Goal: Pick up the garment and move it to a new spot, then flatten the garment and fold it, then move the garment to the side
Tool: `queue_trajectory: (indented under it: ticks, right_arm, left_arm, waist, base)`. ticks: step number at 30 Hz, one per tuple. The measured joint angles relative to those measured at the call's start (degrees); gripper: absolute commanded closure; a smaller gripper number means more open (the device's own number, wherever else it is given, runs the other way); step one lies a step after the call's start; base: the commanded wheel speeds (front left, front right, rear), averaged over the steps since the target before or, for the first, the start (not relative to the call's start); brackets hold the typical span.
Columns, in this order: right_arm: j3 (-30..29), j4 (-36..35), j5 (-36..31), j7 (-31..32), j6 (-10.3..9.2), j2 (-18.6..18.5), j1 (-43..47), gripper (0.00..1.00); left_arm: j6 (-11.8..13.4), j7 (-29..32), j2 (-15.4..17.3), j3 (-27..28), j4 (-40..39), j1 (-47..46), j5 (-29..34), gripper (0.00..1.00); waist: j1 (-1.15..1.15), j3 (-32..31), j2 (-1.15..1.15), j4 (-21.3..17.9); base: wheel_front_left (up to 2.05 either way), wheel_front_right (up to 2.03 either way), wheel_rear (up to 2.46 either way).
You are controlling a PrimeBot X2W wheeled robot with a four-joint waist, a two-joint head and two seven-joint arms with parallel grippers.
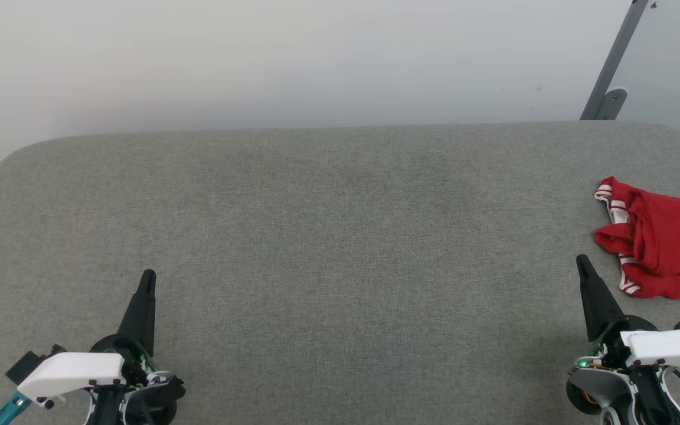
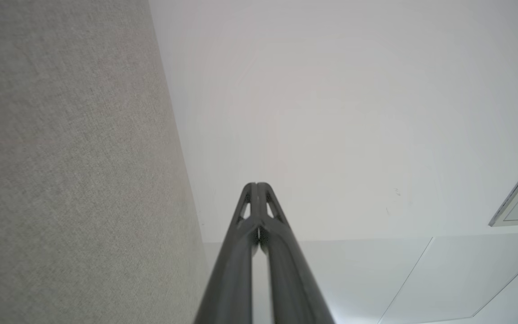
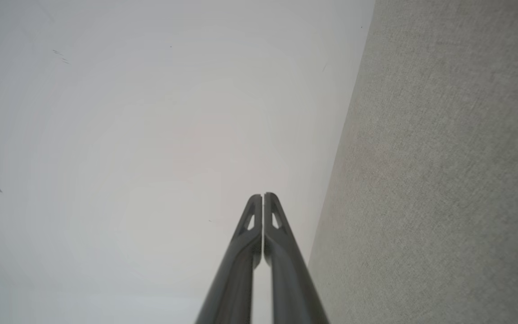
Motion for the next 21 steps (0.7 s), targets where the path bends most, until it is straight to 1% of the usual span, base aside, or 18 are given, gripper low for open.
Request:
queue_trajectory:
  ticks: [21]
  right_arm:
    - [-0.01,0.0,0.0,0.0,0.0,0.0,0.0,1.0]
  left_arm:
    - [0.0,0.18,-0.12,0.14,0.01,0.0,0.08,1.0]
  waist:
    - [0.0,0.0,0.0,0.0]
  base:
    - [0.0,0.0,0.0]
